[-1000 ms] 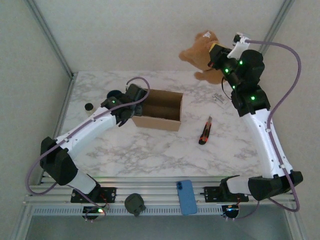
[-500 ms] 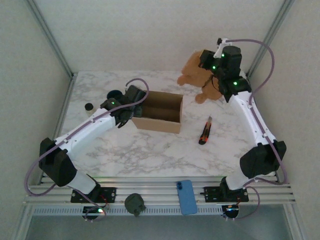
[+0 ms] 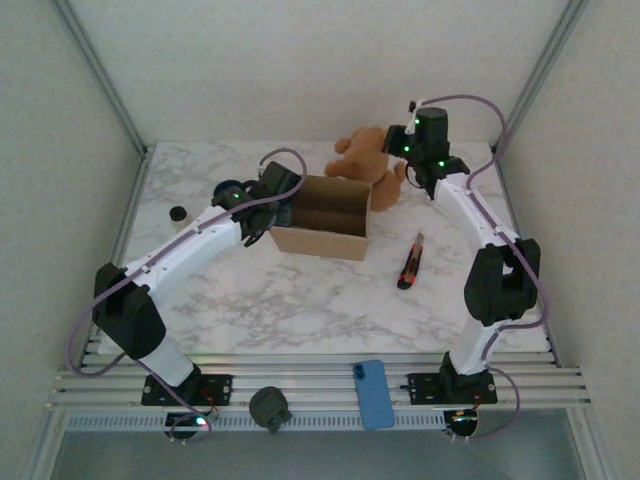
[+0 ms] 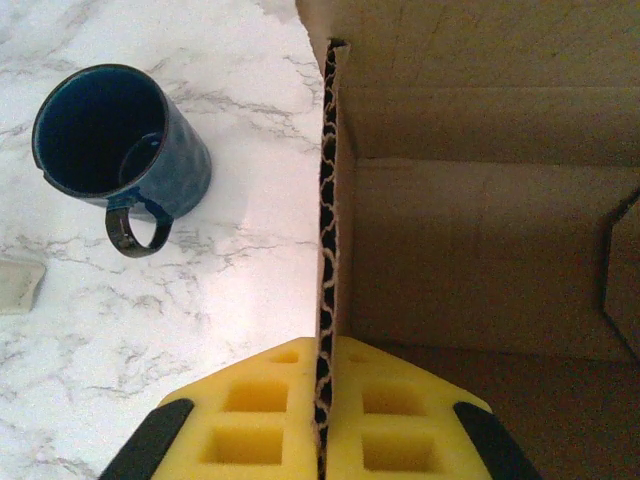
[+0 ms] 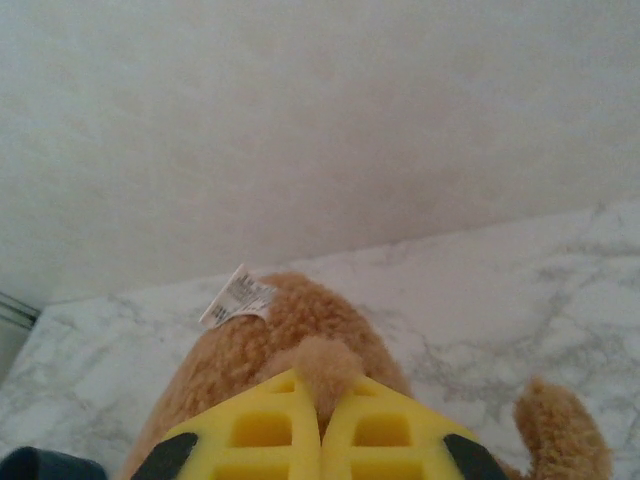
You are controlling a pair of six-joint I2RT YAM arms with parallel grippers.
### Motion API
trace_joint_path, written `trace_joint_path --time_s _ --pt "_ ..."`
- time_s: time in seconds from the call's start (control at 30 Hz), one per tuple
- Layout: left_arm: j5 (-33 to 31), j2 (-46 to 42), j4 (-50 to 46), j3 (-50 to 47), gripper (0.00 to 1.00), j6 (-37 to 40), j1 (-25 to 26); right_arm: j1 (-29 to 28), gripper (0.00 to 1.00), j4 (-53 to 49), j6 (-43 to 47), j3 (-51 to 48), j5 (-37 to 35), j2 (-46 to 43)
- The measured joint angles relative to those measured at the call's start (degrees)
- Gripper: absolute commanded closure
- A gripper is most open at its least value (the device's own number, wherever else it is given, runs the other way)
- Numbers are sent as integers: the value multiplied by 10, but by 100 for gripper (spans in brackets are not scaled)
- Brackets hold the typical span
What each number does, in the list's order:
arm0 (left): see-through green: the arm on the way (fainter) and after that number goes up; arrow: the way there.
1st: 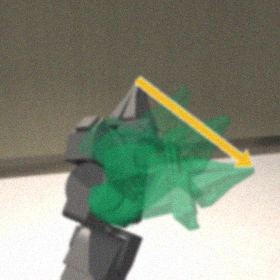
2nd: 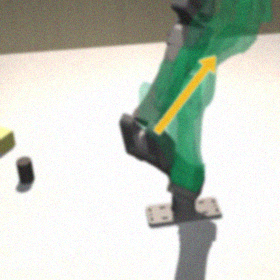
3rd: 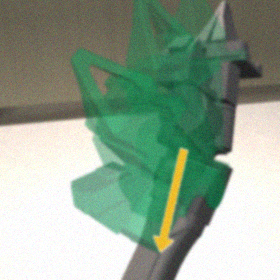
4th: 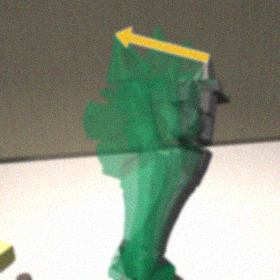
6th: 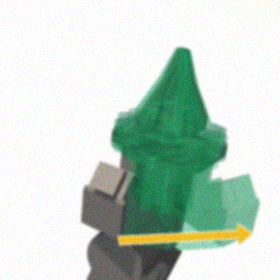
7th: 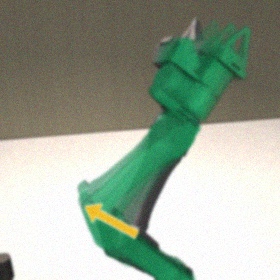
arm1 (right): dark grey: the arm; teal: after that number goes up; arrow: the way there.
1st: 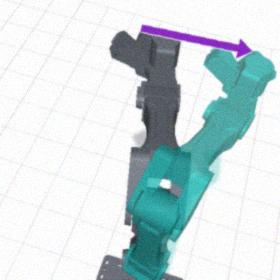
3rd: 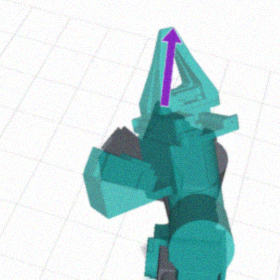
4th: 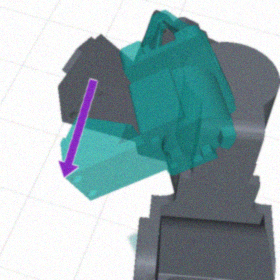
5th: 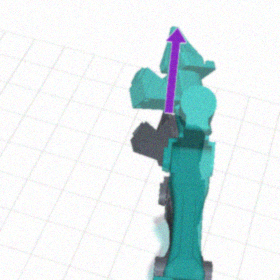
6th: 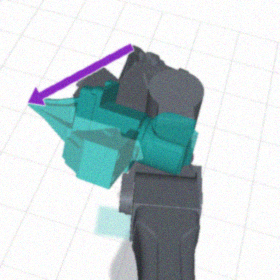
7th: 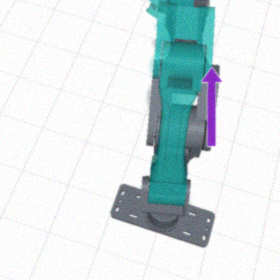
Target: Unpack the express box
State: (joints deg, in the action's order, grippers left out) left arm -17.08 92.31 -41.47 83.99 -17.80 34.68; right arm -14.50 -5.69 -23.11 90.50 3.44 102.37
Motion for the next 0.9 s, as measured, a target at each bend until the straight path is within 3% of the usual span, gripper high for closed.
trace_joint_path --time_s 0.33,0.77,0.9 --pt "1 3 -13 9 100 2 0 0 100 -22 15 17 -18 23" --pt "2 24 -28 37 97 9 0 -24 100 -65 19 98 -24 154" --pt "2 33 -33 47 95 13 0 -24 85 -83 21 123 -35 175"
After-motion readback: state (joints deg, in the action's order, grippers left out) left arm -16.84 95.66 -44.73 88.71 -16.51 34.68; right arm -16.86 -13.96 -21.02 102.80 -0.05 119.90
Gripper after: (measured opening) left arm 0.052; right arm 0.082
